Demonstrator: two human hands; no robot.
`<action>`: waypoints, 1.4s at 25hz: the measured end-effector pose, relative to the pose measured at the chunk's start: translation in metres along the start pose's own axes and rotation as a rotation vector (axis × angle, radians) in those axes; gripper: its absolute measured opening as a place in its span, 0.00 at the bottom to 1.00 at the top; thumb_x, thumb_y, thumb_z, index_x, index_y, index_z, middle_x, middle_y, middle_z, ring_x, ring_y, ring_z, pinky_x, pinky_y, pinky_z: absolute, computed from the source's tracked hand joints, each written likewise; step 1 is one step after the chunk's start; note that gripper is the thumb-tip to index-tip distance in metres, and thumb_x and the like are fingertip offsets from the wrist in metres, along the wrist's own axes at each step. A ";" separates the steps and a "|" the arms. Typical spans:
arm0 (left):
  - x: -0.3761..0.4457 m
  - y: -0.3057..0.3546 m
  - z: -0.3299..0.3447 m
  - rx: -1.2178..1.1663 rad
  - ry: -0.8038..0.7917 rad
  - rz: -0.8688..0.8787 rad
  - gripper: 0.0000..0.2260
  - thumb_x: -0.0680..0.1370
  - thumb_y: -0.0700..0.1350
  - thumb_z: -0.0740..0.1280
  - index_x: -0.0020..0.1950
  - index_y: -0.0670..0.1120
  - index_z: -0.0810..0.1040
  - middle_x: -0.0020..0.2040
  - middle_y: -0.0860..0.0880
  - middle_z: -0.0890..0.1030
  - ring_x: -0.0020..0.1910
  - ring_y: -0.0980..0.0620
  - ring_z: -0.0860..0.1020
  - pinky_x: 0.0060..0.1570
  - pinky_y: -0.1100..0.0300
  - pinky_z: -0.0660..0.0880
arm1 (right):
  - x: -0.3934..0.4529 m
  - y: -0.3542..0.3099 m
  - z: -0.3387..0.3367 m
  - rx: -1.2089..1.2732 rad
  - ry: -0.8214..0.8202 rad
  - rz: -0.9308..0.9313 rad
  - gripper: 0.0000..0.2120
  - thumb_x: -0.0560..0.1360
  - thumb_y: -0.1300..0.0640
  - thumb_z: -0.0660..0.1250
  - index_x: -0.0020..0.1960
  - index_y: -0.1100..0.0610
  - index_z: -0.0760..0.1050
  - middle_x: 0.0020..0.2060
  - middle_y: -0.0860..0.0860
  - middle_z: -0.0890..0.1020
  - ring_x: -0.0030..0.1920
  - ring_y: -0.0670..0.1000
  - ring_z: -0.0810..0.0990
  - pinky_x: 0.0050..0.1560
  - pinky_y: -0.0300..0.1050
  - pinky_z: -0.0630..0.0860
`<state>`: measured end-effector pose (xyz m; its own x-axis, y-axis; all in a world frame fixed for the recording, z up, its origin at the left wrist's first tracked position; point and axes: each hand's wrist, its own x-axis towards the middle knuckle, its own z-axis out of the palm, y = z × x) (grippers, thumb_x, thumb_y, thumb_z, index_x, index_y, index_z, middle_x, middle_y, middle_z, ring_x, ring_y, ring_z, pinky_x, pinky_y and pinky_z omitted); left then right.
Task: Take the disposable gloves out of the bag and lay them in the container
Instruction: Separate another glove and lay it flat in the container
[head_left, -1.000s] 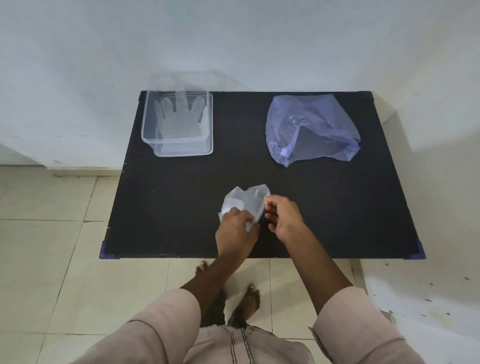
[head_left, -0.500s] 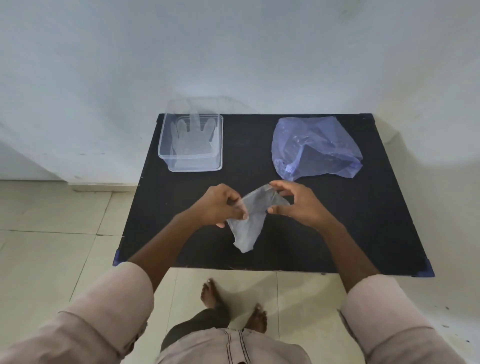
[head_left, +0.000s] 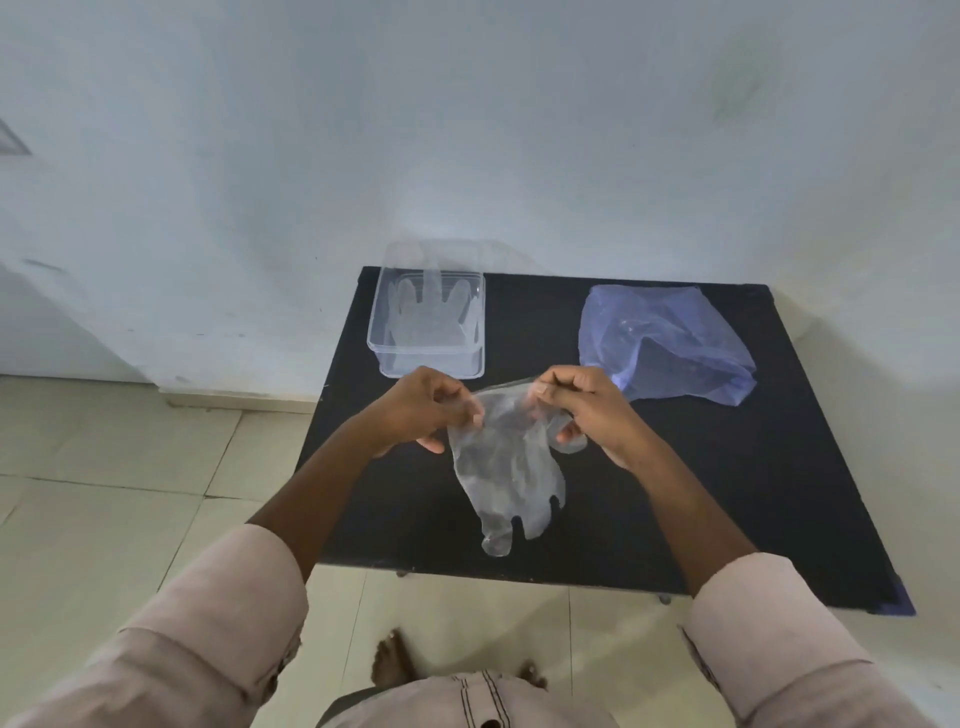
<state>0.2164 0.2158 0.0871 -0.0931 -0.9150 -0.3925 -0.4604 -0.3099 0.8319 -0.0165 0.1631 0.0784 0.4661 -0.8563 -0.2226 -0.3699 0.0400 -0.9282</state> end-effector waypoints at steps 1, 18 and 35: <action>-0.001 -0.004 -0.009 -0.107 0.012 0.011 0.05 0.74 0.44 0.73 0.45 0.43 0.85 0.47 0.45 0.86 0.48 0.47 0.84 0.42 0.52 0.83 | 0.005 -0.008 0.007 0.038 0.019 0.001 0.09 0.80 0.60 0.62 0.44 0.57 0.79 0.45 0.59 0.83 0.44 0.50 0.81 0.32 0.40 0.76; 0.016 -0.050 -0.135 -0.244 -0.120 0.084 0.09 0.74 0.47 0.73 0.49 0.43 0.85 0.38 0.49 0.82 0.34 0.52 0.76 0.31 0.61 0.74 | 0.059 -0.086 0.100 0.234 0.420 0.044 0.11 0.78 0.60 0.64 0.38 0.56 0.79 0.39 0.56 0.83 0.39 0.52 0.83 0.30 0.40 0.76; 0.078 -0.042 -0.136 -0.670 0.070 0.077 0.07 0.76 0.46 0.69 0.49 0.45 0.85 0.49 0.45 0.86 0.50 0.46 0.85 0.43 0.57 0.82 | 0.119 -0.081 0.076 0.167 0.332 0.091 0.12 0.77 0.62 0.64 0.37 0.56 0.80 0.38 0.57 0.84 0.39 0.52 0.82 0.33 0.41 0.77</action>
<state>0.3488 0.1225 0.0750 -0.0356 -0.9485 -0.3148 0.1944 -0.3155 0.9288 0.1295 0.0970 0.1043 0.1411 -0.9645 -0.2231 -0.2491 0.1835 -0.9509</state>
